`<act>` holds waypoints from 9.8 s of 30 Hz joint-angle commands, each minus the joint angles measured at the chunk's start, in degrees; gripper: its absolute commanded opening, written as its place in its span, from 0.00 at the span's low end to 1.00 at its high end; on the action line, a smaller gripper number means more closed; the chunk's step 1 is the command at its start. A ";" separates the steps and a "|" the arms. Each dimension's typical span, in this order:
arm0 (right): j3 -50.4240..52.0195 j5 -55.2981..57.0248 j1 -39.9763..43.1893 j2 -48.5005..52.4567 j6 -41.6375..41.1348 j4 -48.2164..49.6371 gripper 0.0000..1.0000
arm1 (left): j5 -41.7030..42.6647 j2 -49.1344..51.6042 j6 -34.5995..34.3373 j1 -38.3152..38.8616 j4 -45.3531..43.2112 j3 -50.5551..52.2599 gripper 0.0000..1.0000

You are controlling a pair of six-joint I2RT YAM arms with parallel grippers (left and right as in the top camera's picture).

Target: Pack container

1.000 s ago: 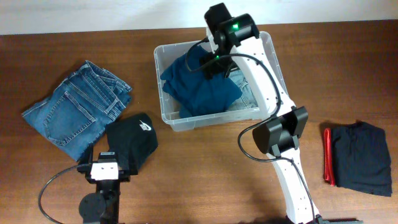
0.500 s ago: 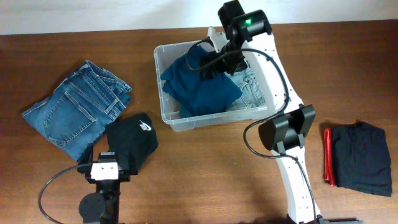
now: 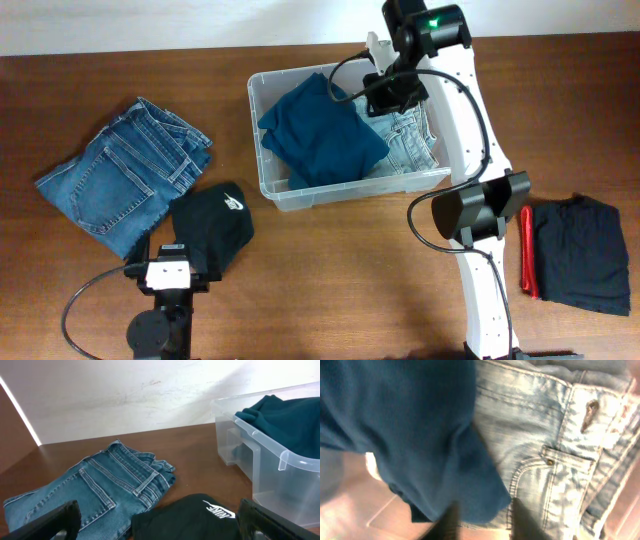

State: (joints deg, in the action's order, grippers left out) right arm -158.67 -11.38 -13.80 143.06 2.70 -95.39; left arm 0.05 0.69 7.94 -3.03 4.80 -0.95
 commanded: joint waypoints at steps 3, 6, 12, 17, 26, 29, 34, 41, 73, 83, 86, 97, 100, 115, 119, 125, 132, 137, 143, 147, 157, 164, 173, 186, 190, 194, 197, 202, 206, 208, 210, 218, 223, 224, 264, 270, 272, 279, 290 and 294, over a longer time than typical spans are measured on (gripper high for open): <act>4.72 8.48 -0.04 -1.79 -7.61 0.52 0.04 | 0.63 -0.28 0.94 -0.24 -0.04 0.39 1.00; 7.41 11.02 -0.04 -1.79 -9.68 1.11 0.04 | 0.63 -0.28 0.92 -0.24 -0.04 0.39 1.00; 12.17 10.36 -0.85 -1.79 -9.70 1.46 0.04 | 0.63 -0.28 0.92 -0.24 -0.04 0.39 1.00; 16.09 8.00 -2.89 -1.79 -9.70 3.08 0.04 | 0.63 -0.28 0.92 -0.24 -0.04 0.39 1.00; 16.39 -4.33 -7.08 -1.79 -9.68 -0.94 0.04 | 0.63 -0.28 0.92 -0.24 -0.04 0.39 1.00; 16.39 -6.75 -8.41 -1.81 -9.66 -1.97 0.04 | 0.63 -0.28 0.92 -0.24 -0.04 0.39 1.00; 16.39 -8.81 -9.84 -1.81 -9.68 -1.97 0.04 | 0.63 -0.28 0.92 -0.24 -0.04 0.39 1.00; 16.22 -9.25 -9.31 -2.32 -9.64 -1.95 0.04 | 0.63 -0.28 0.92 -0.24 -0.04 0.39 1.00; 12.15 -7.98 -11.41 -5.64 -9.18 -1.68 0.06 | 0.63 -0.28 0.92 -0.24 -0.04 0.39 1.00; 6.93 3.34 -11.98 -7.34 -8.96 2.49 0.08 | 0.63 -0.28 0.94 -0.24 -0.04 0.39 1.00; 8.26 6.69 -12.87 -7.26 -8.98 6.69 0.08 | 0.63 -0.28 0.92 -0.24 -0.04 0.39 1.00; 21.38 7.19 -13.31 -4.98 -9.01 17.92 0.09 | 0.63 -0.28 0.92 -0.24 -0.04 0.39 1.00; 29.18 7.15 -13.29 -4.68 -9.01 23.26 0.14 | 0.63 -0.28 0.92 -0.24 -0.04 0.39 1.00; 42.82 2.56 -13.18 -6.27 -6.78 31.67 0.27 | 0.63 -0.28 0.92 -0.24 -0.04 0.39 1.00; 31.39 1.05 -13.20 -8.13 -6.80 24.57 0.28 | 0.63 -0.28 0.92 -0.24 -0.04 0.39 1.00; 16.68 1.05 -13.20 -8.46 -6.80 11.98 0.28 | 0.63 -0.28 0.92 -0.24 -0.04 0.39 1.00; 19.82 1.05 -13.42 -8.09 -6.78 4.46 0.16 | 0.63 -0.28 0.92 -0.24 -0.04 0.39 1.00; 25.99 1.03 -14.32 -8.00 -6.56 4.94 0.04 | 0.63 -0.28 0.94 -0.24 -0.04 0.39 1.00; 35.85 0.81 -16.09 -8.00 -6.58 11.10 0.04 | 0.63 -0.28 0.92 -0.24 -0.04 0.39 1.00; 41.75 0.83 -16.90 -8.00 -6.58 16.96 0.04 | 0.63 -0.28 0.92 -0.24 -0.04 0.39 1.00; 33.59 -4.15 -16.09 -8.72 -5.95 13.46 0.04 | 0.63 -0.28 0.94 -0.24 -0.04 0.39 1.00; 14.19 -4.57 -15.85 -10.49 -6.16 9.88 0.04 | 0.63 -0.28 0.92 -0.24 -0.04 0.39 1.00; 11.06 -4.48 -17.29 -10.34 -6.14 13.70 0.05 | 0.63 -0.28 0.92 -0.24 -0.04 0.39 1.00; 31.71 -4.50 -18.05 -9.49 -6.16 32.17 0.31 | 0.63 -0.28 0.92 -0.24 -0.04 0.39 1.00; 42.45 -4.50 -18.05 -9.49 -6.16 42.32 0.56 | 0.63 -0.28 0.92 -0.24 -0.04 0.39 1.00; 47.06 -4.52 -18.05 -9.49 -6.16 46.21 0.84 | 0.63 -0.28 0.94 -0.24 -0.04 0.39 1.00; 46.62 -5.55 -18.01 -9.81 -6.14 46.34 0.92 | 0.63 -0.28 0.92 -0.24 -0.04 0.39 1.00; 40.02 -15.89 -17.11 -13.05 -6.16 45.68 0.98 | 0.61 -0.28 0.94 -0.24 -0.04 0.39 1.00; 31.89 -18.43 -16.11 -17.46 -6.16 44.11 0.99 | 0.61 -0.28 0.92 -0.24 -0.04 0.39 1.00; 28.30 -18.43 -15.52 -19.67 -6.14 42.86 0.98 | 0.63 -0.28 0.92 -0.24 -0.04 0.39 1.00; 24.85 -18.34 -14.67 -21.90 -6.12 40.63 0.99 | 0.63 -0.28 0.94 -0.24 -0.04 0.39 1.00; 20.70 -7.41 -8.50 -29.75 -6.16 29.33 1.00 | 0.63 -0.28 0.92 -0.24 -0.04 0.39 1.00; 22.58 -7.39 -7.08 -28.57 -6.16 25.66 0.04 | 0.63 -0.28 0.94 -0.24 -0.04 0.39 1.00; 23.15 -7.39 -7.19 -28.28 -6.16 25.90 0.04 | 0.63 -0.28 0.92 -0.24 -0.04 0.39 1.00; 16.28 -6.69 -14.64 -9.62 -12.68 34.32 0.04 | 0.63 -0.28 0.94 -0.24 -0.04 0.39 1.00; 18.62 -2.73 -18.16 -6.36 -12.63 37.16 0.04 | 0.63 -0.28 0.94 -0.24 -0.04 0.39 1.00; 19.28 -1.64 -19.02 -4.28 -12.66 37.77 0.04 | 0.63 -0.28 0.92 -0.24 -0.04 0.39 1.00; 19.30 2.01 -19.50 2.47 -12.66 37.75 0.04 | 0.63 -0.28 0.94 -0.24 -0.04 0.39 1.00; 18.95 2.69 -18.97 7.69 -12.63 37.99 0.04 | 0.63 -0.28 0.92 -0.24 -0.04 0.39 1.00; 16.92 2.60 -18.05 4.42 -12.66 36.59 0.04 | 0.63 -0.28 0.92 -0.24 -0.04 0.39 1.00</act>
State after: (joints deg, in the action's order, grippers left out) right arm -139.70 -9.91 -32.99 150.17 -9.47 -57.49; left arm 0.05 0.69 7.94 -3.03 4.80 -0.95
